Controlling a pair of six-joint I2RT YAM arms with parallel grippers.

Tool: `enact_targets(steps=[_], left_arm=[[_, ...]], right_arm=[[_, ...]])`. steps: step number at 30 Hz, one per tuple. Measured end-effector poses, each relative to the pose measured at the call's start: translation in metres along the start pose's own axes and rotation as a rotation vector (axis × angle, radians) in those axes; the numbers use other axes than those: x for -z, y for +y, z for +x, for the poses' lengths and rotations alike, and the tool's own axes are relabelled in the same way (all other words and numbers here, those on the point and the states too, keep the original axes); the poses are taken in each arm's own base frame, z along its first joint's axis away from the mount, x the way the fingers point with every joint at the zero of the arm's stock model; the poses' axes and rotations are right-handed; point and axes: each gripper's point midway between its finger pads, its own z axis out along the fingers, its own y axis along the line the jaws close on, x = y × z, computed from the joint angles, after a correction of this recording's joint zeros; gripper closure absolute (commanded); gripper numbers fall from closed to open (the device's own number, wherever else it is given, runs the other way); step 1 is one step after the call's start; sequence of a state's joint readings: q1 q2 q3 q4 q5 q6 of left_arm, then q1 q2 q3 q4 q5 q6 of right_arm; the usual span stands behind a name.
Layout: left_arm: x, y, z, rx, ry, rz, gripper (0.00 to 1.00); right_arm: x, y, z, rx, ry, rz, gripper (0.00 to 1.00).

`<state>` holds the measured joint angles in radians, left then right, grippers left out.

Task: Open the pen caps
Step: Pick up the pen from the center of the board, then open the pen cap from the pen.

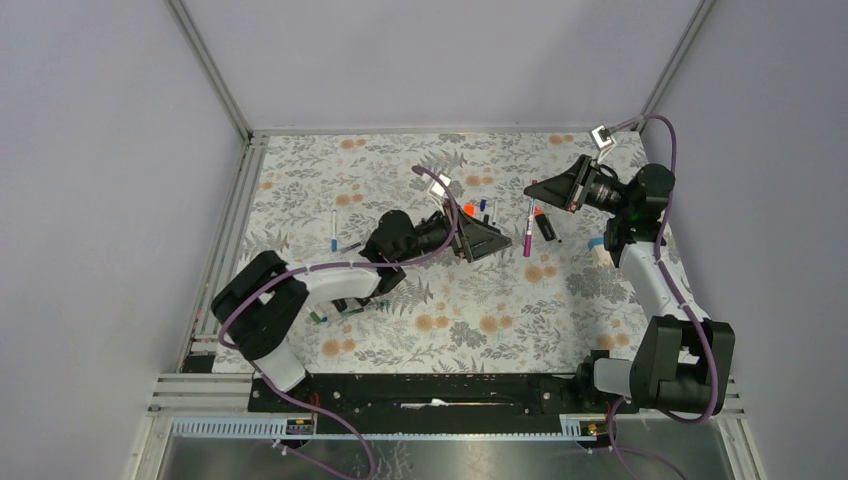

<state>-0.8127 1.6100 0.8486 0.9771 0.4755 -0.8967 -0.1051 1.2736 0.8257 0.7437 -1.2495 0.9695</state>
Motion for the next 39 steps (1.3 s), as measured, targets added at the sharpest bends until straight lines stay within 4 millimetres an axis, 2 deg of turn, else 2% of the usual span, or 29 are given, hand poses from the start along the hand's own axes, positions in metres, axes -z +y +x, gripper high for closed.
enact_targets(steps=[2,6,11,14,18,21,23,25,26,28,29,32,36,37,39], left_arm=[[-0.005,0.003,0.010,0.050,0.014,0.015,0.06],[-0.019,0.010,0.031,0.129,0.064,0.022,0.20],[-0.037,0.003,0.033,0.166,0.079,0.063,0.36],[-0.042,-0.002,0.032,0.184,0.078,0.089,0.55],[-0.046,-0.002,0.034,0.216,0.091,0.107,0.74],[-0.048,-0.004,0.036,0.236,0.099,0.129,0.99],[-0.049,-0.007,0.035,0.244,0.108,0.145,1.00],[-0.049,-0.007,0.036,0.253,0.113,0.147,1.00],[-0.049,-0.006,0.037,0.254,0.117,0.149,1.00],[-0.048,-0.004,0.039,0.258,0.127,0.141,1.00],[-0.047,-0.001,0.040,0.258,0.137,0.133,1.00],[-0.039,0.011,0.048,0.257,0.185,0.096,1.00],[-0.010,0.040,0.054,0.264,0.269,-0.016,1.00],[-0.001,0.047,0.054,0.262,0.295,-0.048,1.00],[0.014,0.055,0.050,0.247,0.338,-0.092,1.00]], right_arm=[[-0.001,-0.001,-0.001,-0.012,-0.004,0.000,1.00],[-0.001,-0.001,-0.002,-0.021,-0.009,0.004,1.00],[-0.001,-0.001,-0.002,-0.024,-0.010,0.006,1.00],[-0.001,-0.002,-0.002,-0.027,-0.010,0.007,1.00],[-0.001,-0.002,-0.002,-0.027,-0.010,0.009,1.00],[-0.001,-0.005,-0.002,-0.016,-0.013,0.015,1.00],[-0.001,-0.005,-0.002,-0.018,-0.013,0.017,1.00],[0.000,-0.006,-0.002,-0.012,-0.014,0.018,0.78],[0.000,-0.007,-0.001,-0.014,-0.012,0.021,0.60],[0.000,-0.009,0.001,-0.018,0.001,0.028,0.12],[0.000,-0.010,0.001,-0.011,0.014,0.034,0.02],[0.003,-0.011,-0.020,0.076,0.043,0.073,0.00],[0.015,-0.010,-0.061,0.352,0.058,0.180,0.00],[0.019,-0.010,-0.065,0.447,0.077,0.208,0.00],[0.027,-0.010,-0.061,0.635,0.140,0.228,0.00]])
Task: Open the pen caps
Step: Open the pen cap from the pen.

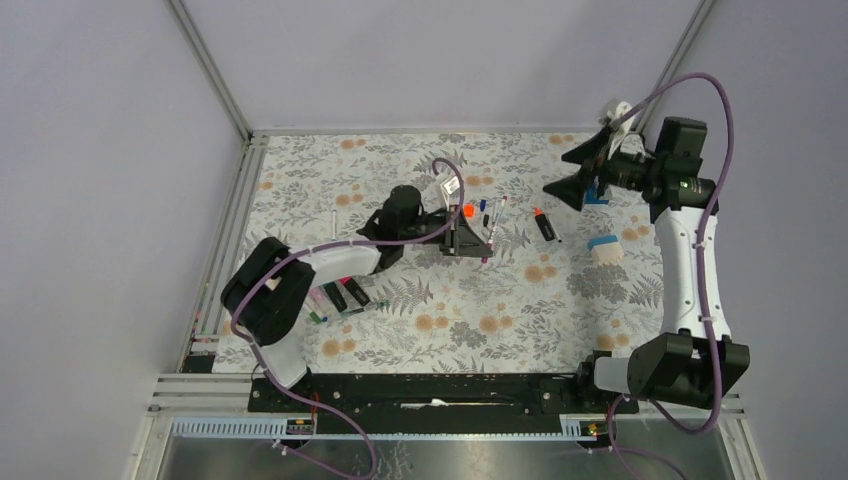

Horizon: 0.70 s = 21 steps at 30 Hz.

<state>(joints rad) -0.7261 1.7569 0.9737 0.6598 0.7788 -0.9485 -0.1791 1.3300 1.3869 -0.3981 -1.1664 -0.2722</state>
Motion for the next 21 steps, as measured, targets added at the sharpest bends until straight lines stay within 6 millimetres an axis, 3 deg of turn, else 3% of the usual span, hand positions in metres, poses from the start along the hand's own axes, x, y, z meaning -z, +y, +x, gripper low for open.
enact_targets(steps=[4,7,11,15,21], left_arm=[[0.021,0.008,0.000,-0.028,0.126,-0.080,1.00],[0.028,0.003,-0.001,-0.061,0.223,-0.110,1.00],[0.030,-0.007,0.001,-0.085,0.320,-0.094,1.00],[0.029,-0.001,0.010,-0.046,0.396,-0.096,1.00],[0.030,0.006,0.023,0.024,0.472,-0.088,1.00]], right_arm=[[0.009,0.016,0.050,0.386,0.160,-0.104,0.02],[0.001,0.035,0.080,0.545,0.248,-0.274,0.06],[-0.020,0.068,0.104,0.681,0.305,-0.475,0.13],[-0.035,0.097,0.120,0.792,0.353,-0.600,0.19],[-0.040,0.099,0.143,0.898,0.457,-0.651,0.27]])
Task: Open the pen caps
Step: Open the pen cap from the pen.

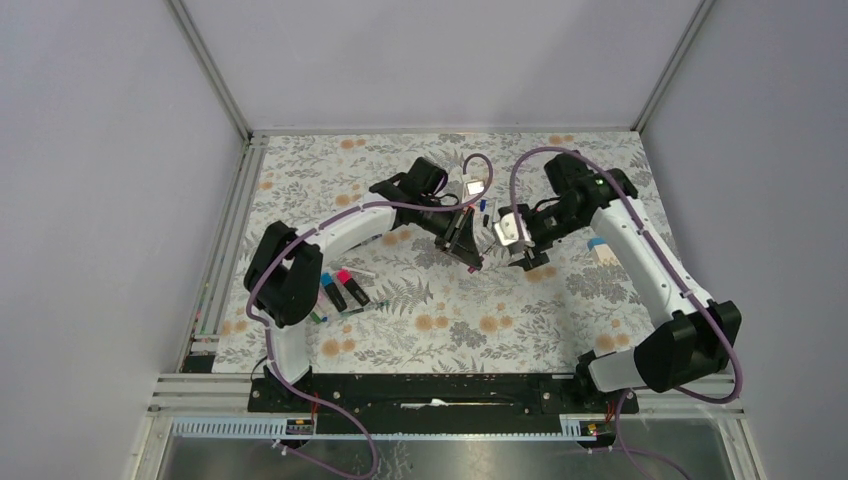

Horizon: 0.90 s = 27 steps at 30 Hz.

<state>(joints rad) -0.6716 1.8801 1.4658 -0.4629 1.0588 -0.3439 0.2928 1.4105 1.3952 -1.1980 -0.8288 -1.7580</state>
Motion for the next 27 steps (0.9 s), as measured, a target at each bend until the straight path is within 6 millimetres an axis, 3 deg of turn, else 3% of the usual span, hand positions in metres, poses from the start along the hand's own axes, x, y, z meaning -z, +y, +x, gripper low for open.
enact_targets(steps=[5,12,16,21,27], left_arm=[[0.001,-0.011,0.002,-0.003,0.025,0.044,1.00],[-0.002,-0.022,0.009,-0.006,0.057,0.093,1.00],[-0.001,-0.027,0.011,-0.005,0.071,0.114,1.00],[-0.001,-0.030,0.015,0.012,0.088,0.129,1.00],[0.001,-0.028,0.023,0.003,0.110,0.130,1.00]], right_arm=[[-0.021,0.014,0.009,0.067,0.086,-0.088,0.32],[-0.025,0.008,0.017,0.136,0.179,-0.097,0.42],[-0.031,0.011,0.019,0.161,0.206,-0.118,0.60],[-0.038,0.012,0.022,0.195,0.222,-0.130,0.97],[-0.040,0.016,0.021,0.214,0.228,-0.146,1.00]])
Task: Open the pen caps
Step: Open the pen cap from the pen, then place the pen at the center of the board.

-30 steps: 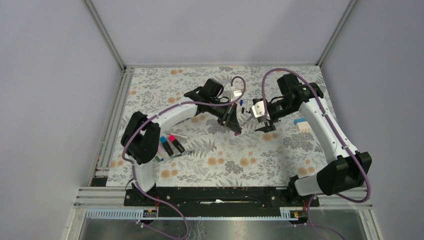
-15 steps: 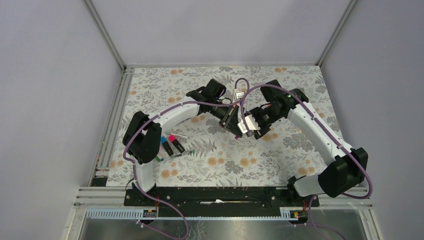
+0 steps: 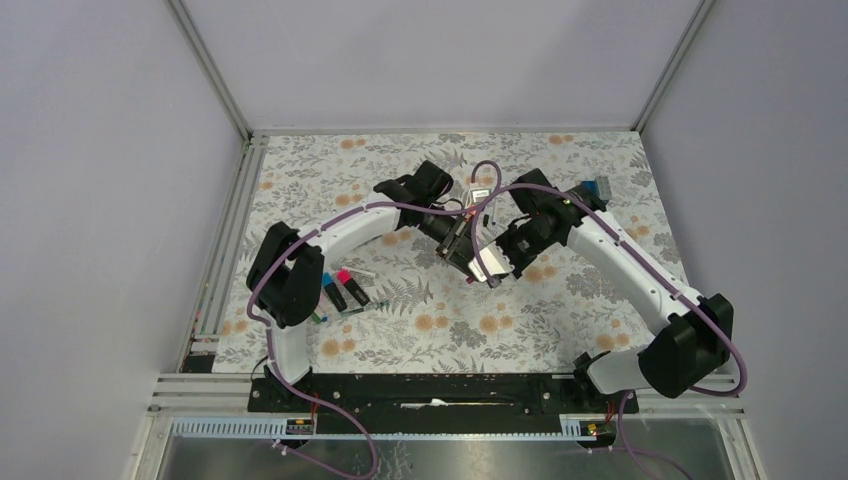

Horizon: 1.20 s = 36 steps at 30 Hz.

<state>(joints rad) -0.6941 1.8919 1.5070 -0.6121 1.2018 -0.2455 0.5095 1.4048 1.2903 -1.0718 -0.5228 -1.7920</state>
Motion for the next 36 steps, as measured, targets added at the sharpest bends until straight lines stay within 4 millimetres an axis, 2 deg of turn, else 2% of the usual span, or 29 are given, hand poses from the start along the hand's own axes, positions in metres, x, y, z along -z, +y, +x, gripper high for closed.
enact_targets(steps=[5,8,11,15,17,19,21,24,32,36], left_arm=[[-0.002,0.004,0.009,-0.029,0.015,-0.003,1.00],[-0.001,0.014,0.041,0.072,0.054,-0.028,1.00],[-0.002,0.024,0.064,0.153,0.082,-0.044,1.00],[-0.002,0.034,0.080,0.214,0.100,-0.072,1.00],[-0.001,0.035,0.077,0.203,0.090,-0.091,1.00],[0.002,0.036,0.070,0.172,0.055,-0.129,1.00],[0.006,0.036,0.062,0.122,0.001,-0.173,1.00],[0.015,0.034,0.052,0.033,-0.106,-0.254,1.00],[0.036,0.036,0.005,-0.190,-0.517,-0.388,1.00],[0.038,0.032,-0.019,-0.240,-0.626,-0.395,1.00]], right_arm=[[0.000,0.005,0.003,-0.002,0.031,0.007,1.00],[0.018,0.008,0.025,-0.056,0.108,0.054,1.00],[0.038,0.006,0.042,-0.093,0.167,0.127,1.00],[0.041,0.015,0.051,-0.129,0.193,0.162,1.00],[0.035,0.029,0.061,-0.185,0.198,0.165,1.00],[0.028,0.049,0.079,-0.304,0.198,0.180,1.00],[0.023,0.067,0.098,-0.471,0.184,0.219,1.00],[0.025,0.082,0.124,-0.768,0.163,0.352,1.00],[0.034,0.067,0.170,-1.435,0.025,0.782,1.00],[0.044,0.063,0.207,-1.694,-0.035,0.944,1.00]])
